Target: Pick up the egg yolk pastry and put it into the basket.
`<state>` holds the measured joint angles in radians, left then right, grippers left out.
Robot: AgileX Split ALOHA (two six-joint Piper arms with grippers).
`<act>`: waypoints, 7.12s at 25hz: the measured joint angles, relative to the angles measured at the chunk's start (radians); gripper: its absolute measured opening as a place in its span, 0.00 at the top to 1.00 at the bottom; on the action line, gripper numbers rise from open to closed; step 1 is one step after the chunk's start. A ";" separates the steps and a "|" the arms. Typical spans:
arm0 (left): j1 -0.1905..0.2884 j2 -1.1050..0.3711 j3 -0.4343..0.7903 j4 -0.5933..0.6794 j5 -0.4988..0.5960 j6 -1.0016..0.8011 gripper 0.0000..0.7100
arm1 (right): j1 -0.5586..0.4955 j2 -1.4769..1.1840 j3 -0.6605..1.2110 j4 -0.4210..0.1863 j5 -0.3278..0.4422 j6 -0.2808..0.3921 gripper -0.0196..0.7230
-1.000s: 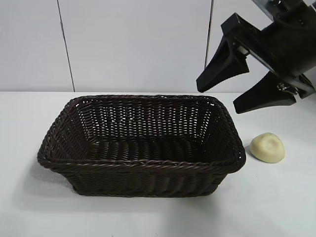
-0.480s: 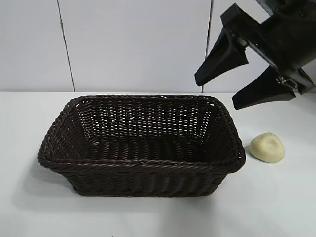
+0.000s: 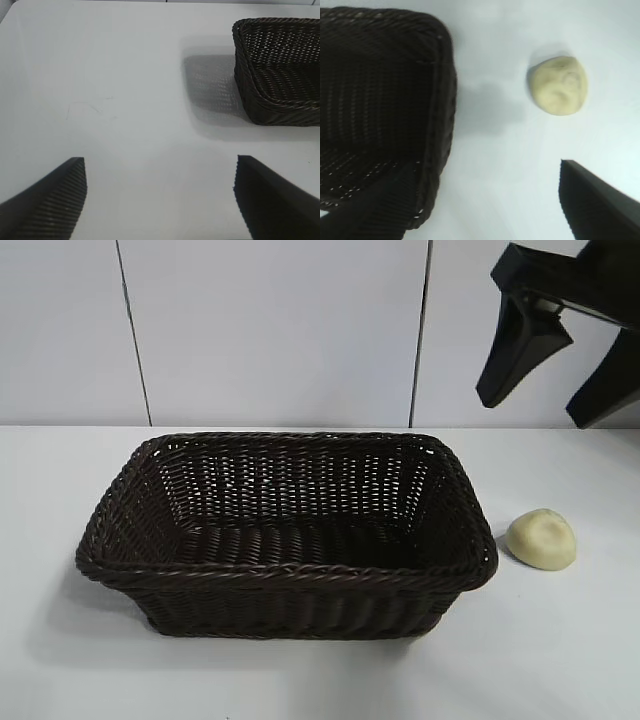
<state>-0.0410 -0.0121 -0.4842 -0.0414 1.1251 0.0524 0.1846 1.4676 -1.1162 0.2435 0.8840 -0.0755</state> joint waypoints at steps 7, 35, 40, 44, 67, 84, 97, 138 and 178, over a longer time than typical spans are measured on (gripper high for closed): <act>0.000 0.000 0.000 0.000 0.000 0.000 0.18 | -0.185 0.001 0.000 -0.005 0.007 -0.022 0.21; 0.000 0.000 0.000 0.000 0.000 0.000 0.18 | -0.273 0.457 -0.003 0.235 -0.250 -0.143 0.21; 0.000 0.000 0.000 0.000 0.000 0.000 0.18 | -0.226 0.492 -0.003 0.261 -0.313 -0.161 0.21; 0.000 0.000 0.000 0.000 0.000 0.000 0.18 | -0.215 0.506 -0.003 0.266 -0.336 -0.153 0.21; 0.000 0.000 0.000 0.000 0.000 0.000 0.18 | -0.215 0.290 -0.111 0.236 -0.103 -0.129 0.92; 0.000 0.000 0.000 0.000 0.000 0.000 0.18 | 0.017 0.170 -0.131 0.248 -0.092 -0.088 0.93; 0.000 0.000 0.000 0.000 0.000 0.000 0.18 | 0.377 0.170 -0.131 0.260 -0.294 -0.022 0.93; 0.000 0.000 0.000 0.000 0.000 0.000 0.18 | 0.415 0.441 -0.338 0.035 -0.118 0.195 0.22; 0.000 0.000 0.000 0.000 0.000 0.000 0.18 | -0.187 0.230 -0.245 -0.360 0.329 0.179 0.22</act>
<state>-0.0410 -0.0121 -0.4842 -0.0414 1.1251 0.0524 -0.0021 1.6981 -1.3611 -0.1162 1.2134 0.1034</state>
